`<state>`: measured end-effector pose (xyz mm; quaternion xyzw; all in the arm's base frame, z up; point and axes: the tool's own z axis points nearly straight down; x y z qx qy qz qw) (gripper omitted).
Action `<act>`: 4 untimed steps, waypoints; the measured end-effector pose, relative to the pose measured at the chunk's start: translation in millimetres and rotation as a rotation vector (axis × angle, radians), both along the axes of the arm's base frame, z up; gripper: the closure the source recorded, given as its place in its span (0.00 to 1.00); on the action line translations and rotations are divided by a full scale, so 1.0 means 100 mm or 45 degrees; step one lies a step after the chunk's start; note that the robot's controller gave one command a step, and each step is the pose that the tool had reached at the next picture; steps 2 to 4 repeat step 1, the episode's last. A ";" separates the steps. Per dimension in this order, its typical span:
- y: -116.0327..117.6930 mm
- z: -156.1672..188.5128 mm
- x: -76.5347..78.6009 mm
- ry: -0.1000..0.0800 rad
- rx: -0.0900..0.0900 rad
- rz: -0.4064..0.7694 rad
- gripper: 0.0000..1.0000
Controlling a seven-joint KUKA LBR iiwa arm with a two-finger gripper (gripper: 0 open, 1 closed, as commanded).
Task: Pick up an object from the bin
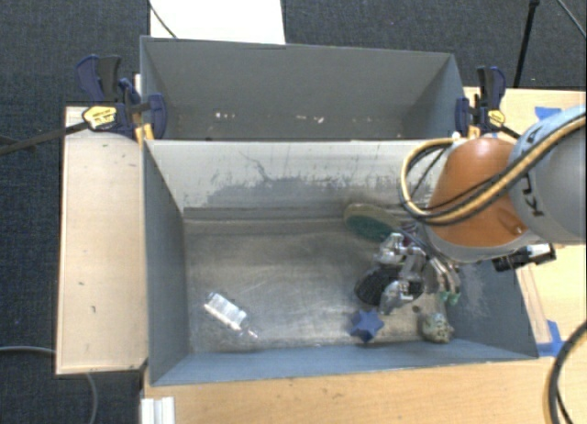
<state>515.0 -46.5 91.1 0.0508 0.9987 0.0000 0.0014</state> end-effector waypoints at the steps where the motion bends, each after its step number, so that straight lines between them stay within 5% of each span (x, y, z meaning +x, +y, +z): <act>1: -0.10 1.22 0.02 -0.006 -0.002 0.229 1.00; 4: -0.10 1.22 0.02 -0.006 -0.002 0.229 1.00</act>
Offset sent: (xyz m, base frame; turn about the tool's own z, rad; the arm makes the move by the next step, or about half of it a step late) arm 0.0001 -0.0094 0.1187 -0.1803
